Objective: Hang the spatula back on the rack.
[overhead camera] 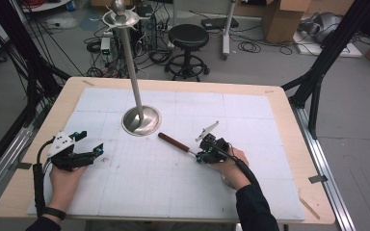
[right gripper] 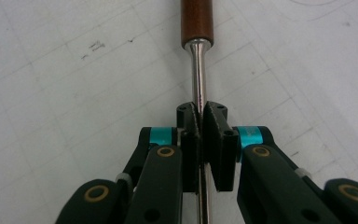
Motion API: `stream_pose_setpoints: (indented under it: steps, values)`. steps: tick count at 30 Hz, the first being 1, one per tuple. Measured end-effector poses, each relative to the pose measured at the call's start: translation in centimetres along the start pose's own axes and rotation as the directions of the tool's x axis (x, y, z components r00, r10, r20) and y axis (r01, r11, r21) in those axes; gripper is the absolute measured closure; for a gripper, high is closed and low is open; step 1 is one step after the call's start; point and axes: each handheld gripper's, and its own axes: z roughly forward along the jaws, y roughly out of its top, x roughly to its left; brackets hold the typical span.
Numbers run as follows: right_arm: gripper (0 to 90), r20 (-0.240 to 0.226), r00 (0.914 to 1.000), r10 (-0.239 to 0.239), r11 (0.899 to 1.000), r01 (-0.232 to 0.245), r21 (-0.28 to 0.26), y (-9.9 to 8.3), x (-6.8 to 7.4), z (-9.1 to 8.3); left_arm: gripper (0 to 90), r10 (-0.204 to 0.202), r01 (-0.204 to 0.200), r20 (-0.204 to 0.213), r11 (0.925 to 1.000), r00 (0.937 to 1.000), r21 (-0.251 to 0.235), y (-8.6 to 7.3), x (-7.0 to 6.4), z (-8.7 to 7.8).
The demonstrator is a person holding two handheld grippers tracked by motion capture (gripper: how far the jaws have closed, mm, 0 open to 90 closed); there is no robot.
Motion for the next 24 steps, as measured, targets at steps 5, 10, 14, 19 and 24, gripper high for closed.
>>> stream_pose_setpoints:
  steps: [5,10,14,19,24]
  values:
    - [85.1,-0.009,1.0000,-0.005,1.000,0.005,-0.008,-0.1,-0.1,-0.1,18.8,0.002,-0.002,0.002,1.0000,1.0000,0.000,0.0,0.0,0.0]
    - [85.2,-0.022,0.9997,0.013,0.999,-0.014,-0.046,-0.3,-0.3,-0.4,18.8,0.007,-0.007,0.003,1.0000,1.0000,0.002,0.0,0.0,0.0]
    - [85.2,-0.029,0.9995,0.012,0.991,-0.016,-0.129,-0.3,-0.3,-1.5,18.8,0.005,-0.005,0.002,1.0000,1.0000,0.003,0.0,0.0,0.0]
    - [85.3,-0.038,0.9993,0.006,0.981,-0.014,-0.196,-0.2,-0.3,-2.4,18.8,0.005,-0.005,0.002,1.0000,1.0000,0.003,0.0,0.0,0.0]
    - [85.2,-0.033,0.9994,-0.001,0.966,-0.008,-0.260,-0.1,-0.4,-3.3,18.8,0.002,-0.002,0.003,1.0000,1.0000,0.000,0.0,0.0,0.0]
